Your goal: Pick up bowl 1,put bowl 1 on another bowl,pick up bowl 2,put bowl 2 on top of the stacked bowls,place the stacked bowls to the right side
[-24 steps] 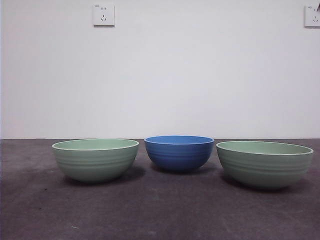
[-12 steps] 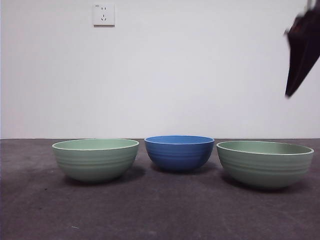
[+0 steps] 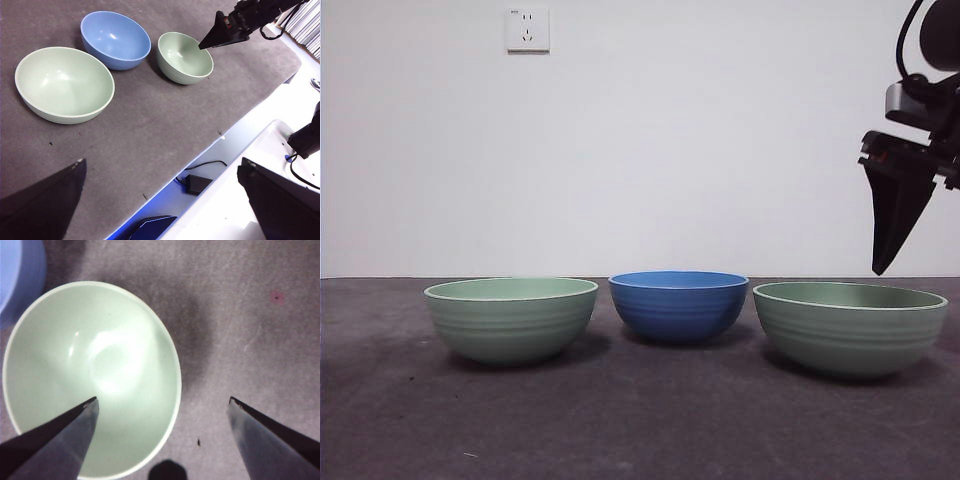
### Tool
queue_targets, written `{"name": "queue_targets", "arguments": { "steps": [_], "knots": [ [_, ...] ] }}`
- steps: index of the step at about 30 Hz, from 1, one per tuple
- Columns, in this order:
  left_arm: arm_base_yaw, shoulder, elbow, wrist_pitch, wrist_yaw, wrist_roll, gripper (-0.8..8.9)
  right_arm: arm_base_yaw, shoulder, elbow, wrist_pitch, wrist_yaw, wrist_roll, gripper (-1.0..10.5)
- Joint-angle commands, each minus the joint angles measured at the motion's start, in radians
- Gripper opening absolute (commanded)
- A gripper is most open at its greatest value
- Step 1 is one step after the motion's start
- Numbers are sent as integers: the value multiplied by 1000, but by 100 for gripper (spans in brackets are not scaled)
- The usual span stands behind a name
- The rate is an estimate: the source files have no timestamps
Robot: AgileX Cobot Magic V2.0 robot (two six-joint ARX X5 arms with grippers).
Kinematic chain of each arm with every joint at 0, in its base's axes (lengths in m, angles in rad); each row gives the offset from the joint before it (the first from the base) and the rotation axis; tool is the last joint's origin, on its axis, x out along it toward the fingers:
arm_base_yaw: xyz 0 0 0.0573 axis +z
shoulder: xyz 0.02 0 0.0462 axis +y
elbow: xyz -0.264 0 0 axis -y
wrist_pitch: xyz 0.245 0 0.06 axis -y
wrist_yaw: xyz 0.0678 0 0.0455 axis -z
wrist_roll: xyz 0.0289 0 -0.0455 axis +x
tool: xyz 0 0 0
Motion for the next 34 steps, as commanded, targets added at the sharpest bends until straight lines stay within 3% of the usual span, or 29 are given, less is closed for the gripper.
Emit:
{"name": "queue_targets", "arguments": {
  "steps": [1,9,18,27,34],
  "knots": [
    [2,0,0,6,2,8,659,4,20,1,14,5,10,355],
    [2,0,0,6,2,8,659,9,79,1,22,5,16,318],
    [2,0,0,10,2,8,659,9,88,1,26,3,17,-3],
    [2,0,0,13,1,8,659,9,77,2,32,3,17,-13],
    [2,0,0,14,-2,8,659,26,-33,43,1,2,20,-13]
  ]
}}
